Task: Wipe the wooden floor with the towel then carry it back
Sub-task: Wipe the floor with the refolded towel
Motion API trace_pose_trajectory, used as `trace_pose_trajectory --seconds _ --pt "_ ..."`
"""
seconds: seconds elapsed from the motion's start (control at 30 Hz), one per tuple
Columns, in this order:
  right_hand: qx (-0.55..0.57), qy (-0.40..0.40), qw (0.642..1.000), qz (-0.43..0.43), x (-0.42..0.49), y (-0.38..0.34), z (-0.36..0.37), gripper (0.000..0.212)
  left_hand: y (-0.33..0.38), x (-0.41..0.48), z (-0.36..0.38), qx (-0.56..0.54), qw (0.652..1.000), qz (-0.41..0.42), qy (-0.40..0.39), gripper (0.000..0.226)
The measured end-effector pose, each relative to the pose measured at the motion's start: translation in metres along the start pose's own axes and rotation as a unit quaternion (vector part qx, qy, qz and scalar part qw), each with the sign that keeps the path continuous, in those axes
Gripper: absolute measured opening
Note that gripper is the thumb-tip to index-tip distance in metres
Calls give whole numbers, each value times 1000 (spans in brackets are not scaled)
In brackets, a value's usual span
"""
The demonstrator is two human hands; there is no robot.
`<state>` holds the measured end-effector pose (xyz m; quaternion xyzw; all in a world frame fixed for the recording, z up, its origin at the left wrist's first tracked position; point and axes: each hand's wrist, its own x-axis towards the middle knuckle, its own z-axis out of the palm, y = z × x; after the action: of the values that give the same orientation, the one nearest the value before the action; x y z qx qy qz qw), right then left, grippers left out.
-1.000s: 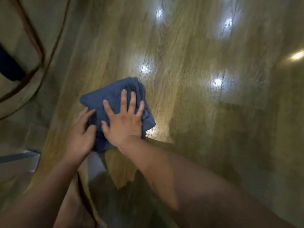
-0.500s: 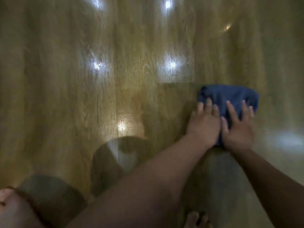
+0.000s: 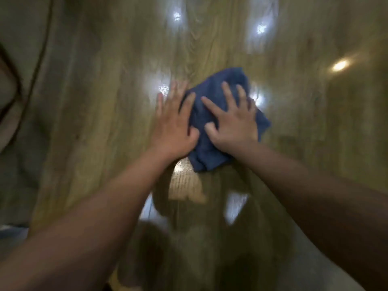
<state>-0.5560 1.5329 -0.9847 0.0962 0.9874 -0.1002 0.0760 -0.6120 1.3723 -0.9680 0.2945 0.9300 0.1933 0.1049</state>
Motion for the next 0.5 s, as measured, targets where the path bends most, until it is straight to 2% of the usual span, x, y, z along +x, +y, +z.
trace_pose_trajectory --seconds 0.07,0.13,0.2,0.27,0.33,0.43,0.5 --pt "-42 -59 978 -193 40 -24 -4 71 -47 0 -26 1 1000 -5 -13 69" --pt "-95 -102 944 -299 67 -30 -12 71 -71 0 -38 -38 998 -22 -43 63" --pt "-91 -88 950 -287 63 -33 -13 67 -66 -9 -32 -53 996 -61 -41 61" --pt "-11 -36 981 -189 24 -41 -1 63 -45 -29 -18 -53 992 -111 -24 58" --pt "51 17 993 -103 -29 -52 15 61 -16 -64 -8 -27 991 -129 -5 45" --pt "51 49 993 -99 -63 -53 31 55 11 -93 -3 40 988 -148 14 26" --pt "30 51 992 -112 -51 -47 33 57 9 -75 4 25 994 -102 39 37"
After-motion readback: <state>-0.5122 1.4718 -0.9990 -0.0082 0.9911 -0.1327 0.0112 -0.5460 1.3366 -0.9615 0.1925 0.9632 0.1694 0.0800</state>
